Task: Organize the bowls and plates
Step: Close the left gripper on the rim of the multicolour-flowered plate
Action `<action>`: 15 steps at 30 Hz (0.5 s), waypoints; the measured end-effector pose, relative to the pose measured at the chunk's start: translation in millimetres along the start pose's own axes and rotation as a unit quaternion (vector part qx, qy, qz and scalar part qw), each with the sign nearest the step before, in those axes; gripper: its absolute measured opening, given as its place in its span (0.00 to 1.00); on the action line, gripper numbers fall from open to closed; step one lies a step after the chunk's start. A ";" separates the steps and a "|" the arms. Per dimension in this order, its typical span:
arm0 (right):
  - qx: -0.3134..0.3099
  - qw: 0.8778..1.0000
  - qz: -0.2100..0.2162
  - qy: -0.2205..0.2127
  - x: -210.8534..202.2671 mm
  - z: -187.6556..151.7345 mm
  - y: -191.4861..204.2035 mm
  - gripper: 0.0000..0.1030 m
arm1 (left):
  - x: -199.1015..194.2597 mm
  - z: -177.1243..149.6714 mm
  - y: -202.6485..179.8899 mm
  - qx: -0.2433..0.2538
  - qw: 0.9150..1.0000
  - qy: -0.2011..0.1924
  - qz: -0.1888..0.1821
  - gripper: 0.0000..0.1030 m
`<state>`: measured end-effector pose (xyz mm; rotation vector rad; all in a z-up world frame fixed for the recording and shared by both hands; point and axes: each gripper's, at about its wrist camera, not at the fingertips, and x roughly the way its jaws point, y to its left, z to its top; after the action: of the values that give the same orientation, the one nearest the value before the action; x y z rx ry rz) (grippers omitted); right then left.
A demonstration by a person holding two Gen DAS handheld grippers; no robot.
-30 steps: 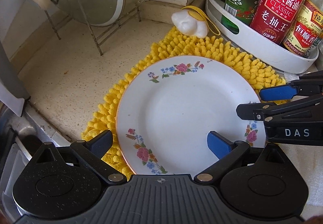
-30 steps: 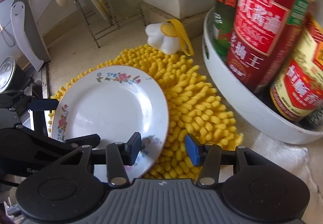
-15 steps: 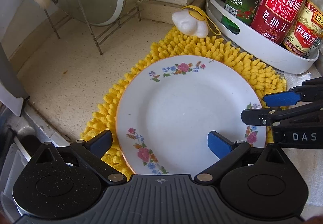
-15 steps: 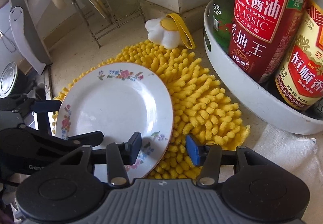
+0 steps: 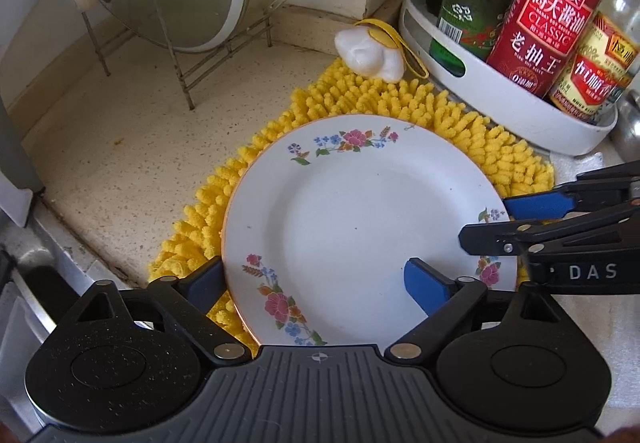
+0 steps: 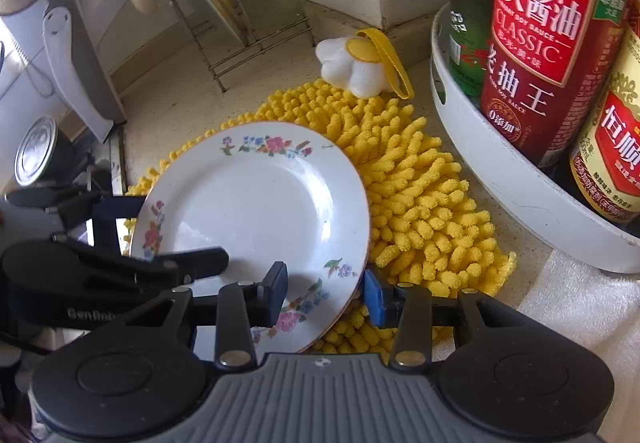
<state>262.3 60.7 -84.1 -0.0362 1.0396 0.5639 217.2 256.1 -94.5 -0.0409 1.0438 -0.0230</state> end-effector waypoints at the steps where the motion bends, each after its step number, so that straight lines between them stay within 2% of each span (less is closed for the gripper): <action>1: 0.007 1.000 0.003 -0.001 0.1 0.2 -1.5 0.43 | -0.9 -0.2 1.5 -0.005 1.000 -0.002 -0.001 0.90; 6: 0.023 1.000 0.017 -0.006 -2.2 0.0 -5.7 0.43 | -1.8 -0.3 2.5 -0.007 1.000 -0.011 -0.001 0.86; 9: 0.010 1.000 0.004 -0.008 -0.2 1.1 -3.8 0.40 | -1.2 -0.5 4.1 -0.012 1.000 -0.012 -0.004 0.86; 15: 0.028 1.000 0.013 -0.007 -9.2 0.3 -4.6 0.40 | 1.3 4.6 8.5 -0.010 1.000 -0.013 -0.011 0.84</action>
<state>261.1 52.9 -77.4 0.0297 1.0435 0.5583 221.8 264.7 -93.7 -0.0708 1.0180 -0.0325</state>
